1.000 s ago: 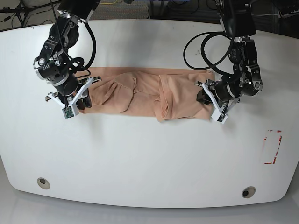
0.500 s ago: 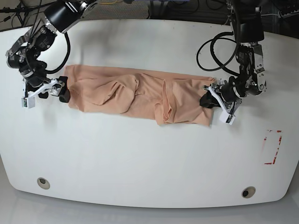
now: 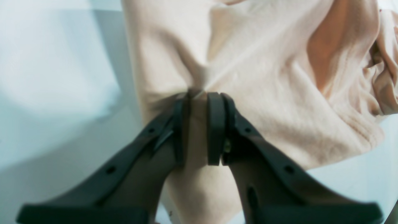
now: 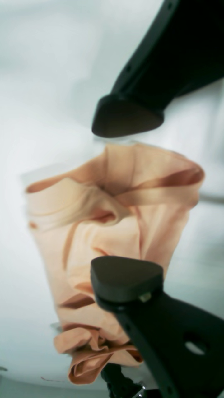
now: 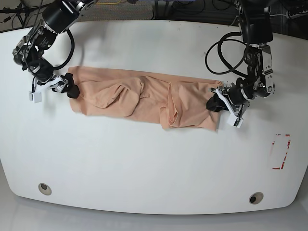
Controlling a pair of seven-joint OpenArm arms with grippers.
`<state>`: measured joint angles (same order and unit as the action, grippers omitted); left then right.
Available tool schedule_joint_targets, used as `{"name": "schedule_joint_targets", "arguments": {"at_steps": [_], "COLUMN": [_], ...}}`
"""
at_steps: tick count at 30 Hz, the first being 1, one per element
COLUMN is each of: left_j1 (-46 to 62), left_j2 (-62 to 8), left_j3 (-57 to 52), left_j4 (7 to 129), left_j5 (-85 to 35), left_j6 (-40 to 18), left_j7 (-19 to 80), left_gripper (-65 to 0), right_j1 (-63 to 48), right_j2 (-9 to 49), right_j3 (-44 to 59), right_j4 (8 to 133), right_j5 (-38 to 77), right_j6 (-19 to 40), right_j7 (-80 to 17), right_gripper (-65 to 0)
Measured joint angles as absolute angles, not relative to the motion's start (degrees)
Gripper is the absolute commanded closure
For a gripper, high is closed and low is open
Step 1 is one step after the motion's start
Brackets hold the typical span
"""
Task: Fold the T-shirt properly
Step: 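Grasp the other strip end with the right gripper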
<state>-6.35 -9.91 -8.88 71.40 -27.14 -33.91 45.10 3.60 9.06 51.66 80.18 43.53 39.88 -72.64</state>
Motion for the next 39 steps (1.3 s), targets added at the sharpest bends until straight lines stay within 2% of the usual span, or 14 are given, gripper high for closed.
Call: {"name": "schedule_joint_targets", "arguments": {"at_steps": [12, 21, 24, 27, 28, 29, 30, 33, 37, 39], "left_j1": [-6.3, -6.3, -6.1, -5.8, -5.7, -5.7, -5.7, -5.7, -5.7, -5.7], "left_j2": [-9.9, -10.0, -10.1, -10.0, -10.1, -10.1, -10.1, -10.1, -10.1, -10.1], "left_j3": [-8.9, -8.8, -8.8, -8.8, -8.8, -8.8, -8.8, -8.8, -8.8, -8.8], "left_j4": [71.6, 71.6, 71.6, 71.7, 71.7, 71.7, 71.7, 71.7, 71.7, 71.7], "left_j5": [-26.9, -26.9, -27.0, -27.0, -27.1, -27.2, -27.3, -27.2, -27.0, -27.1], "left_j6": [-33.9, -33.9, -33.9, -33.9, -33.9, -33.9, -33.9, -33.9, -33.9, -33.8], "left_j7": [45.2, 45.2, 45.1, 44.8, 44.6, 44.6, 44.6, 44.7, 44.7, 44.7], "left_gripper": [-8.9, -8.9, -8.9, -8.9, -8.9, -8.9, -8.9, -8.9, -8.9, -8.9], "right_j1": [2.7, 2.9, 2.9, 2.9, 2.9, 2.9, 3.0, 2.9, 2.4, 2.4], "right_j2": [9.0, 8.9, 7.5, 6.7, 6.6, 6.6, 6.6, 6.6, 6.9, 6.8], "right_j3": [51.0, 43.5, 43.1, 42.8, 42.6, 42.5, 42.5, 42.5, 40.6, 39.7], "right_j4": [76.3, 76.0, 76.1, 76.2, 76.1, 76.0, 76.0, 75.8, 75.9, 77.0], "right_j5": [42.4, 41.9, 42.1, 42.4, 42.3, 42.1, 41.6, 40.6, 38.1, 37.1], "right_j6": [39.9, 39.9, 39.9, 40.1, 40.1, 40.1, 40.1, 39.9, 39.5, 39.5], "right_j7": [-67.4, -64.1, -63.4, -63.2, -63.2, -63.2, -63.1, -63.1, -63.1, -63.2], "right_gripper": [-56.4, -56.1, -53.9, -43.8, -37.9, -34.7, -25.2, -10.5, -0.5, 0.0]}}
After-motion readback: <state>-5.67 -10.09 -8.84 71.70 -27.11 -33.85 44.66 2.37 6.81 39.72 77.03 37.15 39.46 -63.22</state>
